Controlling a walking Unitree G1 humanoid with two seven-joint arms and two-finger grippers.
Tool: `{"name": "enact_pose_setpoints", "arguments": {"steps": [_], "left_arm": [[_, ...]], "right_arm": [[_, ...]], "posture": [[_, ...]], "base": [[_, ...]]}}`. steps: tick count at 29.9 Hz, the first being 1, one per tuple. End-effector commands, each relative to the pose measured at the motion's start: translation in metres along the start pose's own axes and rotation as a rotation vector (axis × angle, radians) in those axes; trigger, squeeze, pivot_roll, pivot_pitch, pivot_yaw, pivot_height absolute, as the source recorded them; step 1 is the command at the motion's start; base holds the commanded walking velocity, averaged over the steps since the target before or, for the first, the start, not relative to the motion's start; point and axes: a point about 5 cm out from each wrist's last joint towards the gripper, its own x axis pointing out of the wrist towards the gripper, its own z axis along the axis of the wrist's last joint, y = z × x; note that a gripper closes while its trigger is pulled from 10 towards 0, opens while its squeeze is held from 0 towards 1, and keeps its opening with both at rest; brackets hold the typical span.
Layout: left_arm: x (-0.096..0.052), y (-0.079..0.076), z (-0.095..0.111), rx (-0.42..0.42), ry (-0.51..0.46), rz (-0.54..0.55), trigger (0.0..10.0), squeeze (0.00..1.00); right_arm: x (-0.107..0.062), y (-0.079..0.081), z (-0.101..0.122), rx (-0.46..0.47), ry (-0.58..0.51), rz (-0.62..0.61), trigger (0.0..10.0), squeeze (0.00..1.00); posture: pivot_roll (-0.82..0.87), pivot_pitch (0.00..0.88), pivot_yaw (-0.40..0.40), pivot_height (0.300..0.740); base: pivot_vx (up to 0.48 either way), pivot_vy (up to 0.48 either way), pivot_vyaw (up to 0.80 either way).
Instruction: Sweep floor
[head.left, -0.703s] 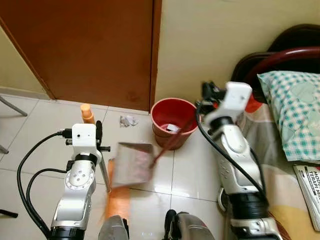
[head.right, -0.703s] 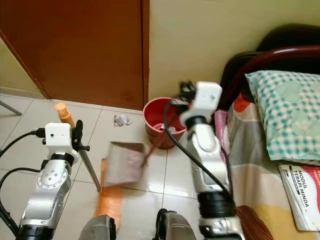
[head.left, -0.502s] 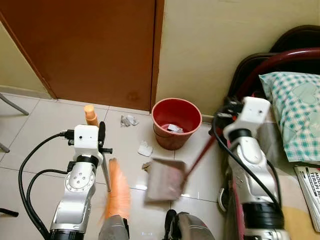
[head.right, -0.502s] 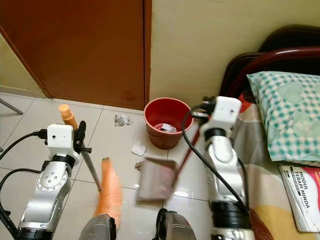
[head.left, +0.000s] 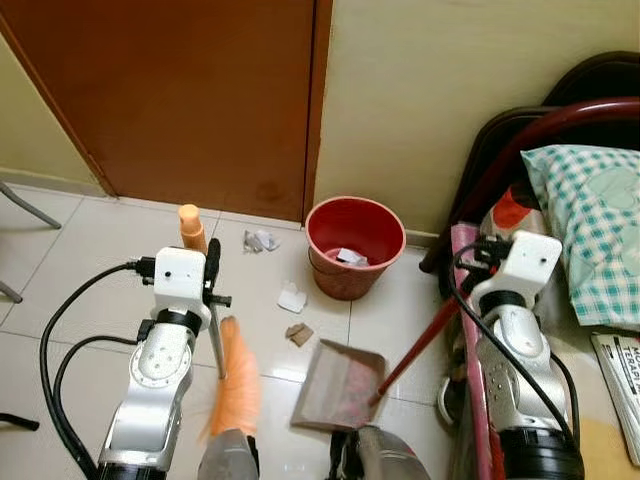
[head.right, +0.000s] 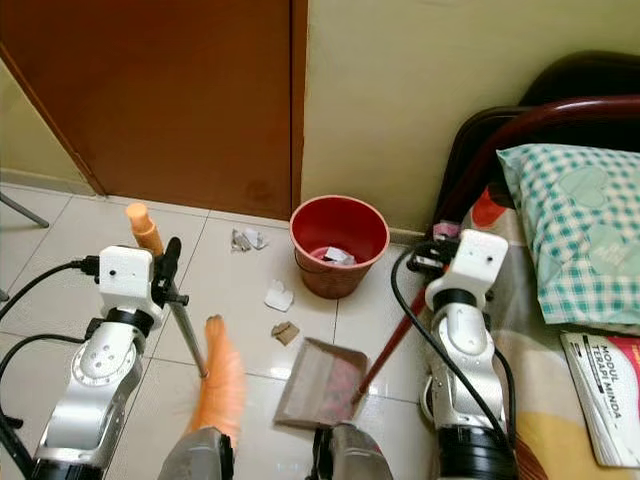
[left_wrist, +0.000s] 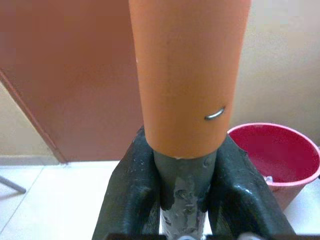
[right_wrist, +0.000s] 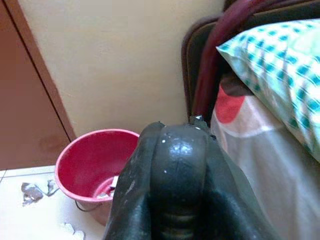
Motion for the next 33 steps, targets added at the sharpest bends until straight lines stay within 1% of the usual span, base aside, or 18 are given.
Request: {"name": "enact_pose_setpoints", "arguments": {"steps": [1, 7, 14, 24, 27, 33], "left_arm": [[0.001, 0.007, 0.002, 0.076, -0.009, 0.004, 10.0, 0.0], [0.003, 0.01, 0.008, 0.086, -0.033, 0.007, 10.0, 0.0], [0.008, 0.01, 0.017, 0.115, -0.075, 0.011, 10.0, 0.0], [0.009, 0.009, 0.016, 0.115, -0.068, 0.01, 10.0, 0.0], [0.009, 0.009, 0.015, 0.115, -0.064, 0.011, 10.0, 0.0], [0.01, 0.007, 0.015, 0.105, -0.063, 0.011, 10.0, 0.0]], "right_arm": [[0.001, -0.004, 0.006, 0.013, -0.027, -0.023, 10.0, 0.0], [0.004, 0.0, 0.007, 0.016, -0.036, -0.001, 10.0, 0.0], [0.009, 0.008, 0.011, 0.006, -0.051, 0.025, 10.0, 0.0], [0.012, 0.008, 0.011, 0.003, -0.056, 0.025, 10.0, 0.0], [0.011, 0.008, 0.011, 0.0, -0.056, 0.023, 10.0, 0.0], [0.012, 0.007, 0.011, 0.001, -0.057, 0.022, 10.0, 0.0]], "posture": [[0.03, 0.132, -0.011, 0.74], [0.03, 0.137, -0.008, 0.74], [0.03, 0.138, -0.01, 0.74], [0.03, 0.141, -0.011, 0.74], [0.03, 0.141, -0.011, 0.74], [0.03, 0.139, -0.012, 0.74]], "base": [[0.255, 0.0, -0.44], [0.275, 0.0, -0.45], [0.292, 0.246, -0.5], [0.29, 0.244, -0.47], [0.246, 0.0, -0.8], [0.0, 0.0, -0.65]]}}
